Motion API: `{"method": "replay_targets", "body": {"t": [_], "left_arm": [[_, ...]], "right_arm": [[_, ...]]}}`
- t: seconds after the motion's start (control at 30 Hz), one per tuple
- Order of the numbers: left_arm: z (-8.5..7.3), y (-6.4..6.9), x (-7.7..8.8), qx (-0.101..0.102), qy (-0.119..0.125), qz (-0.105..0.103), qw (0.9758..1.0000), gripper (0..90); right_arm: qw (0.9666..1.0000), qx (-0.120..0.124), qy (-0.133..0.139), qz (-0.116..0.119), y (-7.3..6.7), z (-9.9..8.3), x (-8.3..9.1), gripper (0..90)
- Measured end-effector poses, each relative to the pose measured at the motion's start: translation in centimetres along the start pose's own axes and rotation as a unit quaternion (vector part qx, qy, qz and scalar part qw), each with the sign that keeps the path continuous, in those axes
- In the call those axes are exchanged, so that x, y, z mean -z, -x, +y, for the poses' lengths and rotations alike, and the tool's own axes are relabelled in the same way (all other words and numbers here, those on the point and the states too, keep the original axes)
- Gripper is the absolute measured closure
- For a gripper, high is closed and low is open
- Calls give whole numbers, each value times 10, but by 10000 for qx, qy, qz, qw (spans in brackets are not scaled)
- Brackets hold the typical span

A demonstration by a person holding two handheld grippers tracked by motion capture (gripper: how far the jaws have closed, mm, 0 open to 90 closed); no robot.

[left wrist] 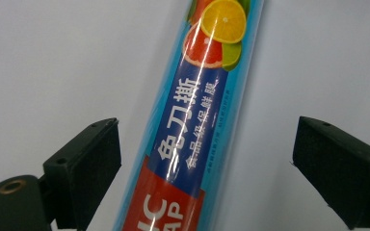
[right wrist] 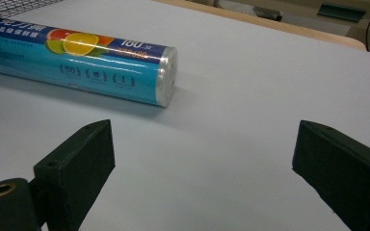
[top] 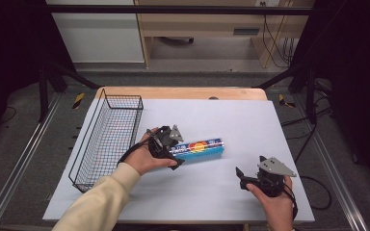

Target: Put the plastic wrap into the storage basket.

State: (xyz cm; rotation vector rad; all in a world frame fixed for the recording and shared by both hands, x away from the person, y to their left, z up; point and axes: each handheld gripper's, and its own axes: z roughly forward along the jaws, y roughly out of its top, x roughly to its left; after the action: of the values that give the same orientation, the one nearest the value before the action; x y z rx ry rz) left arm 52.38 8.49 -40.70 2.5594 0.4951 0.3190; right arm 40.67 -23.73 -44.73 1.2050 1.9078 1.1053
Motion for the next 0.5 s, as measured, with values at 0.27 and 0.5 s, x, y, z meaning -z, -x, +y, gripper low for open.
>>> {"method": "replay_targets", "body": {"t": [0.27, 0.5], "left_arm": [[2, -9, -17, 74, -85, -67, 9999, 106], [2, -9, -30, -21, -261, -80, 9996, 141]], "right_arm": [[9999, 62, 4, 107, -4, 1, -1, 95], [9998, 45, -33, 164, -5, 1, -2, 98]]}}
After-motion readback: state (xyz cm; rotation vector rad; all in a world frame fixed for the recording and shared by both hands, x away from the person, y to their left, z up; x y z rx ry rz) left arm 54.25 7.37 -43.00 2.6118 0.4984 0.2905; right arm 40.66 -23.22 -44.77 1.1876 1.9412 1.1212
